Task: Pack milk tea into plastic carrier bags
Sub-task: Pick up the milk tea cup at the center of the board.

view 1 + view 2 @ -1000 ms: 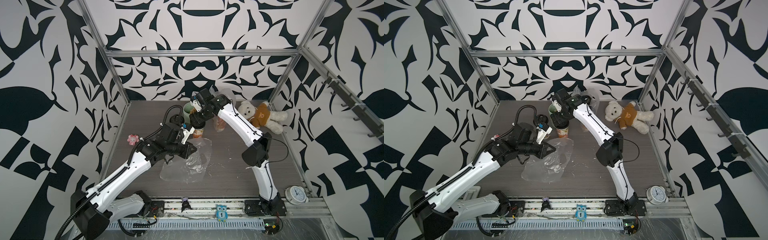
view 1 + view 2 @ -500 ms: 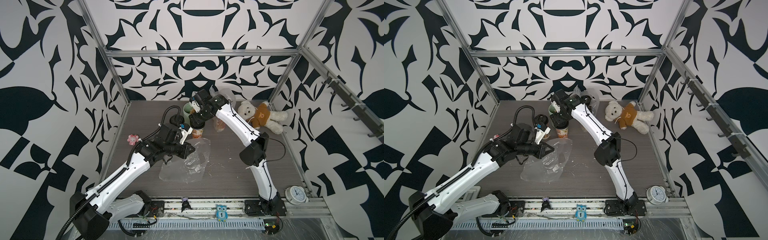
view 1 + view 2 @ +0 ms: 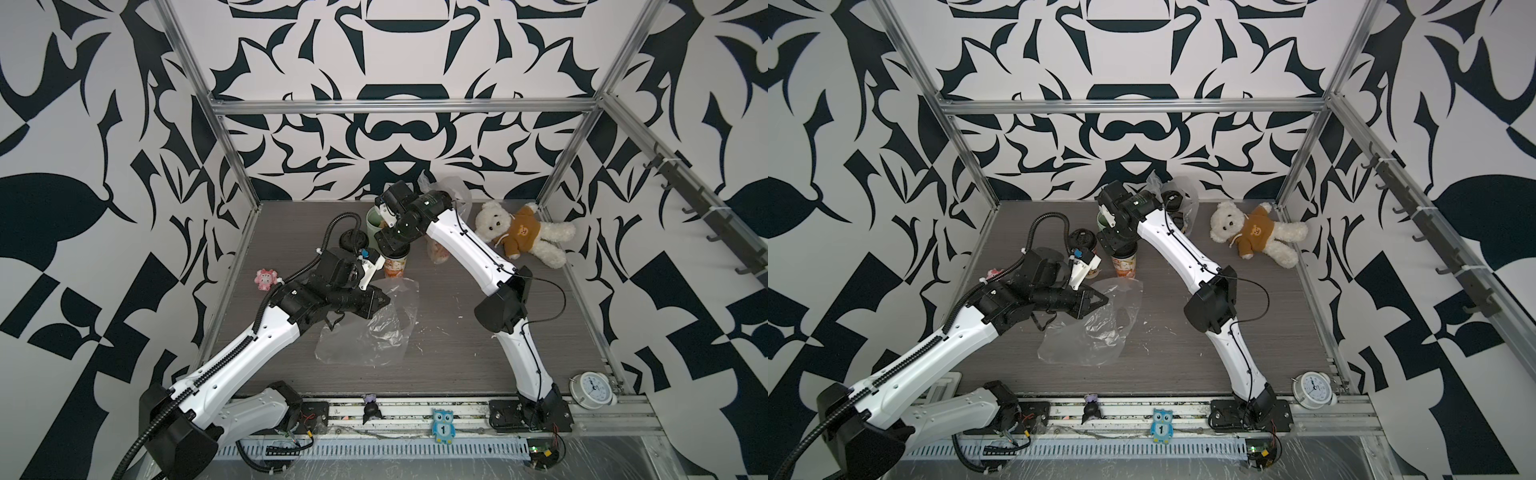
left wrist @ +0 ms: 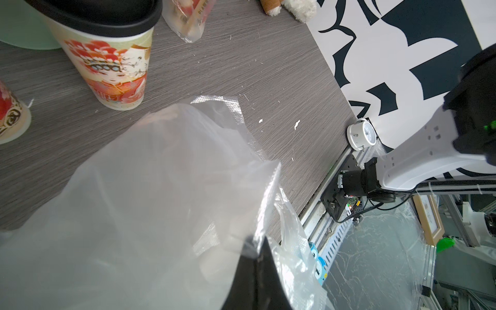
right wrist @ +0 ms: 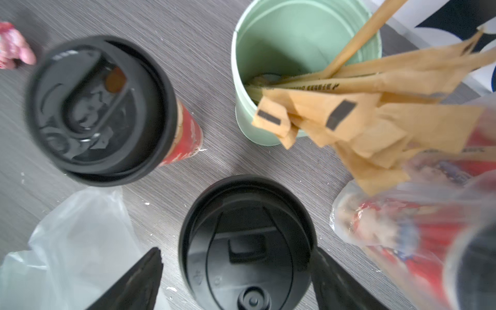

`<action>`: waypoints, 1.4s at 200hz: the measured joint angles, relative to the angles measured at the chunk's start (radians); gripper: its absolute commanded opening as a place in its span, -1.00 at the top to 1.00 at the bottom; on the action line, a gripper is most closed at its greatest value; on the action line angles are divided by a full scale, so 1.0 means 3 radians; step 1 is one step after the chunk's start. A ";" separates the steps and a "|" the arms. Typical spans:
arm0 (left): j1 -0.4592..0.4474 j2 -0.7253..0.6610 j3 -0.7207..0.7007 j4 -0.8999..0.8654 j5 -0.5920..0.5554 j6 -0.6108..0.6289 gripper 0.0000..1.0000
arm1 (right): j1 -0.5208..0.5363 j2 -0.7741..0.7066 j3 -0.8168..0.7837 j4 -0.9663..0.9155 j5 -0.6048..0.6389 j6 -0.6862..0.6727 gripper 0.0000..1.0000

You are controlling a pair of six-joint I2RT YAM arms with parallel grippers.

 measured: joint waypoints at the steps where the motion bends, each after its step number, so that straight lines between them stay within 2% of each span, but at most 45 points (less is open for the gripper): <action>1: 0.0000 0.0000 0.0000 0.0000 0.0000 0.0000 1.00 | 0.0000 0.0001 0.0000 -0.0001 0.0000 0.0000 -0.79; 54: 0.0011 0.0001 0.0000 0.0006 0.0013 0.0000 1.00 | 0.0000 0.0050 0.0001 -0.0017 0.0027 -0.0014 -0.74; 74: 0.0014 0.0001 0.0000 0.0010 0.0014 0.0000 1.00 | 0.0000 0.0050 0.0001 -0.0018 0.0025 -0.0018 -0.60; 97: 0.0014 0.0001 0.0000 0.0010 0.0014 0.0000 1.00 | 0.0000 0.0048 0.0033 0.0010 0.0013 -0.0004 -0.34; 110: 0.0014 0.0001 0.0000 0.0010 0.0014 0.0000 1.00 | 0.0000 0.0048 0.0042 0.0006 0.0017 -0.0015 -0.27; 157: 0.0015 0.0000 -0.0024 0.0013 0.0013 -0.0004 1.00 | 0.0000 0.0048 0.0042 0.0009 0.0052 -0.0024 -0.18; 176: 0.0018 -0.0006 -0.0033 0.0013 0.0013 -0.0008 1.00 | 0.0000 0.0048 0.0042 0.0009 0.0052 -0.0024 -0.35; 185: 0.0018 -0.0009 -0.0033 0.0015 0.0013 -0.0010 1.00 | 0.0000 0.0048 0.0042 0.0009 0.0050 -0.0023 -0.36; 207: 0.0018 -0.0017 -0.0033 0.0014 0.0013 -0.0013 1.00 | 0.0000 0.0048 0.0042 0.0008 0.0048 -0.0024 -0.16; 280: 0.0025 -0.0031 -0.0033 0.0069 0.0013 -0.0038 1.00 | 0.0000 0.0039 0.0047 -0.0022 0.0051 -0.0041 -0.06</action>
